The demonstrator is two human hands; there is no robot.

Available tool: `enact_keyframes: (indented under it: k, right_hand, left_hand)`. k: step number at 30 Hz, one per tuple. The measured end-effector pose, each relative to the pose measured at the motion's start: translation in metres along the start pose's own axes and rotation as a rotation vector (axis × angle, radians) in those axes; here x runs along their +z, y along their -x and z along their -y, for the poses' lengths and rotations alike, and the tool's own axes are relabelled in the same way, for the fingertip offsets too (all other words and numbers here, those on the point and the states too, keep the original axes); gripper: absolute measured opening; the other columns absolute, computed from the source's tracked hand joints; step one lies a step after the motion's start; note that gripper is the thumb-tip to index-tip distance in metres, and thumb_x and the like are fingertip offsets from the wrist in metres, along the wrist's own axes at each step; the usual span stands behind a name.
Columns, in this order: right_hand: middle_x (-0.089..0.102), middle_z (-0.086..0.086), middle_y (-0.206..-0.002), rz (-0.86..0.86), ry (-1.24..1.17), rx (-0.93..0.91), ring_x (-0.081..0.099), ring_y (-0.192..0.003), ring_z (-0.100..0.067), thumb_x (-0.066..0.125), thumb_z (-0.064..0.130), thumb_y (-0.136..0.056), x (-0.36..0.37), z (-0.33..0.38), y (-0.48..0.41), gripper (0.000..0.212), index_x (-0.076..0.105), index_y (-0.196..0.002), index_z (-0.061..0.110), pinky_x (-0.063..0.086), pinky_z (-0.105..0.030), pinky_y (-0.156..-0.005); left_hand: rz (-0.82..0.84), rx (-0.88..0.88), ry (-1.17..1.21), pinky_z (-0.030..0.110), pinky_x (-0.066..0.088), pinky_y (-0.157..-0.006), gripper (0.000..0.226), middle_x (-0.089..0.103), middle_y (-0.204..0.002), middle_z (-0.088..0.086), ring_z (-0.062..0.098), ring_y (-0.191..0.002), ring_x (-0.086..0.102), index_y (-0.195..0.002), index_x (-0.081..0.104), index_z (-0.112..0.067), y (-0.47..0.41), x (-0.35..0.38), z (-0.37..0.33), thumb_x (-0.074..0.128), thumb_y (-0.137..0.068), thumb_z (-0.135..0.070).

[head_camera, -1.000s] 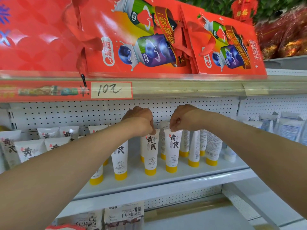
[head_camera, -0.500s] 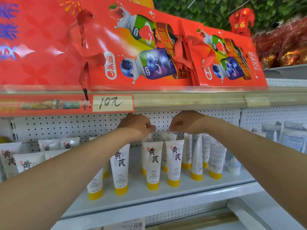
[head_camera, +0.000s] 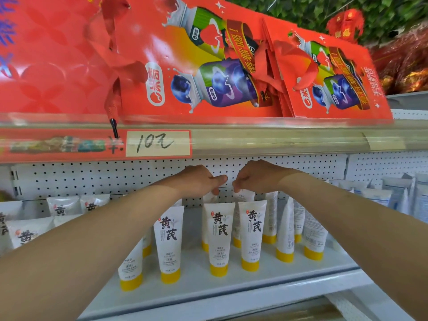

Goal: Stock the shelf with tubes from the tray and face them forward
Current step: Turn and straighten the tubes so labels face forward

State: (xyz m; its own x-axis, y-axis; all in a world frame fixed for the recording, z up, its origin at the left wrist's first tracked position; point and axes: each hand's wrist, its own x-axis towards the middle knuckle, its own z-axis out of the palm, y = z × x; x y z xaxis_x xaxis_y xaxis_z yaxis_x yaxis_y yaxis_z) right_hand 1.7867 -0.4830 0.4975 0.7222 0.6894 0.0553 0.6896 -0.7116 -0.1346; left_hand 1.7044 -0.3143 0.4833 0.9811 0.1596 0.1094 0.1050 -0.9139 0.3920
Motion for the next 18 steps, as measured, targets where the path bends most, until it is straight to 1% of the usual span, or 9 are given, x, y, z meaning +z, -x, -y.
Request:
enact_keyframes:
  k: [2,3,5,7,9,10,13,15,18]
  right_hand:
    - [0.069,-0.006,-0.115,-0.014,0.009,0.008,0.064,-0.100,-0.021,0.050,0.033,-0.098,0.000,-0.002,-0.003,0.029,0.074,-0.109,0.021,0.052,-0.033,-0.091]
    - [0.069,-0.004,-0.118,-0.018,0.012,0.011,0.064,-0.101,-0.019,0.051,0.027,-0.098,0.001,-0.003,-0.004,0.027,0.074,-0.111,0.020,0.052,-0.030,-0.090]
    - [0.065,0.000,-0.127,-0.031,0.025,-0.008,0.062,-0.105,-0.015,0.046,0.010,-0.097,0.003,-0.006,-0.006,0.034,0.073,-0.114,0.021,0.050,-0.024,-0.089]
    - [0.064,0.003,-0.130,-0.053,0.033,-0.035,0.061,-0.106,-0.014,0.043,0.001,-0.095,0.006,-0.008,-0.006,0.041,0.072,-0.115,0.020,0.046,-0.017,-0.084]
    - [0.068,0.005,-0.121,-0.083,0.003,-0.046,0.061,-0.099,-0.009,0.050,0.003,-0.093,0.007,-0.012,-0.007,0.035,0.074,-0.111,0.020,0.044,-0.012,-0.079]
    - [0.070,0.006,-0.114,-0.098,-0.020,-0.050,0.063,-0.097,-0.008,0.056,0.006,-0.092,0.007,-0.015,-0.008,0.029,0.075,-0.109,0.020,0.046,-0.013,-0.081]
    - [0.074,0.008,-0.102,-0.127,-0.053,-0.055,0.068,-0.097,-0.013,0.070,0.017,-0.087,0.009,-0.020,-0.013,0.015,0.077,-0.100,0.022,0.054,-0.028,-0.089]
    - [0.074,0.007,-0.101,-0.147,-0.045,-0.049,0.068,-0.096,-0.012,0.072,0.022,-0.087,0.010,-0.021,-0.016,0.013,0.077,-0.098,0.021,0.054,-0.030,-0.089]
    - [0.074,0.007,-0.102,-0.166,-0.050,-0.049,0.068,-0.094,-0.011,0.072,0.024,-0.087,0.012,-0.022,-0.019,0.013,0.077,-0.098,0.020,0.054,-0.030,-0.090]
  left_hand:
    - [-0.012,-0.003,0.048,0.025,0.044,-0.078,0.051,0.068,-0.083,-0.004,0.016,-0.087,0.062,-0.095,0.077,-0.022,-0.003,0.001,0.000,0.038,-0.097,-0.055]
    - [-0.015,-0.004,0.069,0.025,0.044,-0.076,0.047,0.070,-0.083,-0.005,0.015,-0.086,0.062,-0.095,0.077,-0.020,-0.005,0.002,-0.001,0.041,-0.098,-0.050]
    - [-0.006,-0.008,0.090,0.023,0.047,-0.077,0.031,0.074,-0.090,-0.003,0.013,-0.089,0.063,-0.099,0.077,-0.016,-0.008,0.000,-0.002,0.051,-0.096,-0.034]
    - [0.015,0.021,0.054,0.022,0.047,-0.084,0.020,0.073,-0.103,-0.004,0.011,-0.099,0.062,-0.105,0.075,-0.015,-0.010,-0.002,0.001,0.062,-0.091,-0.021]
    - [-0.001,0.080,-0.022,0.022,0.046,-0.089,0.022,0.070,-0.110,-0.006,0.010,-0.104,0.061,-0.108,0.075,-0.016,-0.013,-0.002,0.005,0.069,-0.087,-0.019]
    - [-0.033,0.100,-0.045,0.023,0.048,-0.089,0.020,0.071,-0.108,-0.006,0.011,-0.102,0.062,-0.104,0.075,-0.016,-0.015,0.000,0.008,0.071,-0.085,-0.020]
    - [-0.143,0.096,-0.089,0.033,0.053,-0.089,0.011,0.073,-0.097,-0.005,0.016,-0.095,0.065,-0.089,0.078,-0.018,-0.021,0.004,0.014,0.077,-0.080,-0.024]
    - [-0.182,0.079,-0.127,0.035,0.053,-0.087,0.011,0.073,-0.095,-0.003,0.019,-0.094,0.065,-0.083,0.076,-0.020,-0.023,0.006,0.013,0.079,-0.078,-0.030]
    - [-0.239,0.068,-0.180,0.032,0.050,-0.086,0.011,0.070,-0.099,0.000,0.021,-0.103,0.058,-0.084,0.074,-0.022,-0.024,0.011,0.012,0.076,-0.081,-0.033]
